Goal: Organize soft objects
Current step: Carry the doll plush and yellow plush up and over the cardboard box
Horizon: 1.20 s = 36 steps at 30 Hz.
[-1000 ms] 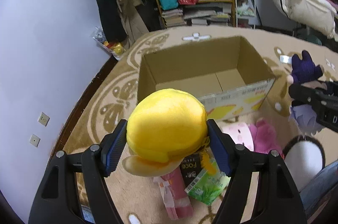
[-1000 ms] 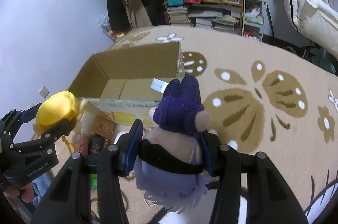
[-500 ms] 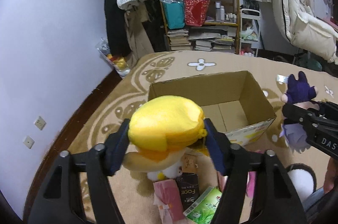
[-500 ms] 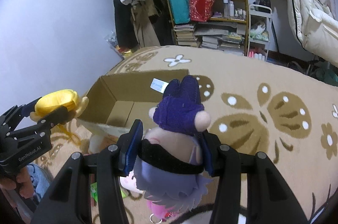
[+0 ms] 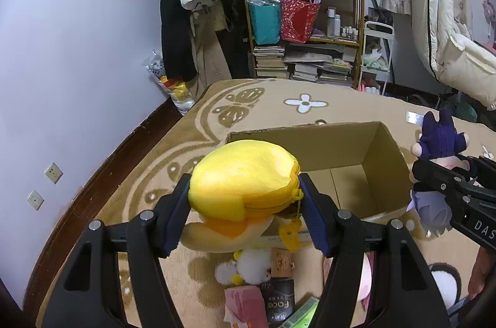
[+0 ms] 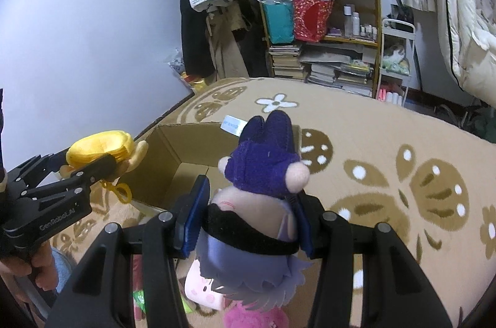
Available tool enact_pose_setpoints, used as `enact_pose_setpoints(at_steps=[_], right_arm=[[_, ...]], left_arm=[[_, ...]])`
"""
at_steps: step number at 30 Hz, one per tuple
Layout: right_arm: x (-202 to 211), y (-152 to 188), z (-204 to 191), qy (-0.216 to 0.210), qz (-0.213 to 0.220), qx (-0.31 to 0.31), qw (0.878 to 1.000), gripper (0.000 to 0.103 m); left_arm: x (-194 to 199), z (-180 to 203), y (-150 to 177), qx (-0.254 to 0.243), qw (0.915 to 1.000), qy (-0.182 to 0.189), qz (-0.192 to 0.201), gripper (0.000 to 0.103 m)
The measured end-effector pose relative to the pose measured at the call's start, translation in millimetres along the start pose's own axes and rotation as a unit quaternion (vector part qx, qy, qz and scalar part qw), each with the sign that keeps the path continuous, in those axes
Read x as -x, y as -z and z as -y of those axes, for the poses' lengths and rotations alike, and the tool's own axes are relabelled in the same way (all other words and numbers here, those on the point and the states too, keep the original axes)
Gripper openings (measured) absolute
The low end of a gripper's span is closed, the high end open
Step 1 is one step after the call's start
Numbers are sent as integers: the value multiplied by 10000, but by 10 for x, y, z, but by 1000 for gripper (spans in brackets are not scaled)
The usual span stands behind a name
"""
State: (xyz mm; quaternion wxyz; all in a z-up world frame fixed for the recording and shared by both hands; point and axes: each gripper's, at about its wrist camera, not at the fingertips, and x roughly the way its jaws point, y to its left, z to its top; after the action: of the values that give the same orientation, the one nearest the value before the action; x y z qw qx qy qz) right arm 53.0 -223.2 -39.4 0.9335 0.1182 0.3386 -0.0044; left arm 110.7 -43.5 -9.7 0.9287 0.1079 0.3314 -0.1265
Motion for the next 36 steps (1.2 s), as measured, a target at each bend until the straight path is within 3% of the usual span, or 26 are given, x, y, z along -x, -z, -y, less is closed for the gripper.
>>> enact_pose_setpoints(at_steps=[25, 36], right_arm=[[-496, -124, 26, -87, -133, 123, 9998, 56], [-563, -131, 59, -92, -224, 35, 9997, 57]], left_arm=[[-367, 84, -73, 15, 10000, 40, -13, 69], [-500, 107, -29, -4, 9997, -47, -233, 74]])
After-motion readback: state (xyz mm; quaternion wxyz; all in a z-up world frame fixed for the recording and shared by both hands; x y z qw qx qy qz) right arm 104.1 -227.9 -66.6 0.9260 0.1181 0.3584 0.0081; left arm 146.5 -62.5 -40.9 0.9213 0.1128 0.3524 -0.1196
